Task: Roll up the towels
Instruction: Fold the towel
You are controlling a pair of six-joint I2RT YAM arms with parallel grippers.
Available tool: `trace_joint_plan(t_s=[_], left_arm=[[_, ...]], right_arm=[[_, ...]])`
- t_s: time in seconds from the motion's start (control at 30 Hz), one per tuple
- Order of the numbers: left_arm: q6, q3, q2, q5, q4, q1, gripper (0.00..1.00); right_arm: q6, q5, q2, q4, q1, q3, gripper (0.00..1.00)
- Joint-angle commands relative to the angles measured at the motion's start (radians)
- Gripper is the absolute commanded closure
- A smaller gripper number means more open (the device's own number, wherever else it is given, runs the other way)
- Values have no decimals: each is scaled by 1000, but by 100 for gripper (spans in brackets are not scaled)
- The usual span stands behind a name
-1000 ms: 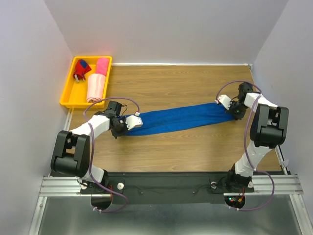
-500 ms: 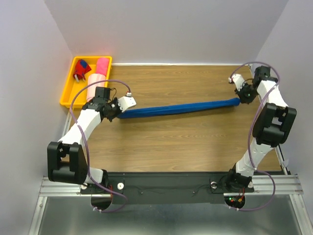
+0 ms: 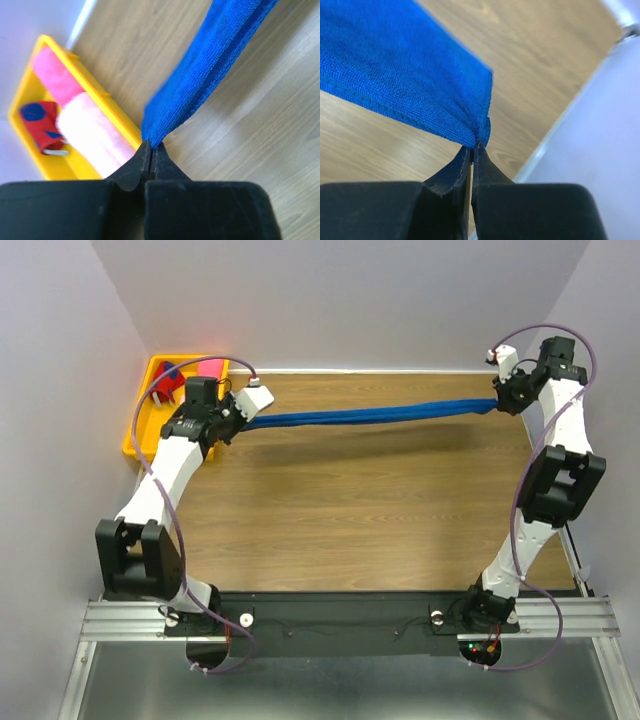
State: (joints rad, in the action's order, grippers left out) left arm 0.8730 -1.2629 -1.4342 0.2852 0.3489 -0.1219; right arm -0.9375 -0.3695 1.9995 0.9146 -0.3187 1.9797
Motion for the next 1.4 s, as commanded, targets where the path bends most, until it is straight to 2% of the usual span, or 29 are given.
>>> trace_joint_plan(t_s=[0.0,0.2,0.4,0.5,0.57,0.6,0.63,0.73,0.8,0.83,1.0,1.3,1.33,1.37], left_arm=[[-49,-21,-101,-69,-37,11,100],[-66,-154,-256,-92,-50,13,100],[-80,-271,-299,-97,-21,21,100],[-65,-231,-249,-81,-19,28,100],[-14,-153,-197,-54,-2,30,100],[3,-117,-180,-54,-4,31,100],[29,-75,-161,-40,-2,30,100],[102,127,-112,-29,5,30,100],[136,207,-101,-29,6,30,100],[161,276,-92,-32,7,30,100],[233,416,-54,-41,16,30,100],[242,462,43,0,75,30,100],[245,464,46,-1,78,30,99],[248,467,55,-3,88,30,95]], right_arm=[[68,12,119,13,-13,111,99],[138,24,225,26,1,263,99],[151,23,199,32,4,259,100],[103,14,119,29,3,135,99],[37,1,50,29,3,-7,100],[13,1,33,24,3,-8,99],[-7,7,16,20,3,-101,99],[-82,30,-13,4,4,-284,100],[-119,49,-37,-11,6,-379,99],[-157,76,-47,-29,7,-483,99],[-245,145,-129,-72,7,-694,99],[-277,161,-186,-76,7,-769,100],[-279,167,-186,-76,7,-774,98],[-282,172,-191,-71,7,-775,92]])
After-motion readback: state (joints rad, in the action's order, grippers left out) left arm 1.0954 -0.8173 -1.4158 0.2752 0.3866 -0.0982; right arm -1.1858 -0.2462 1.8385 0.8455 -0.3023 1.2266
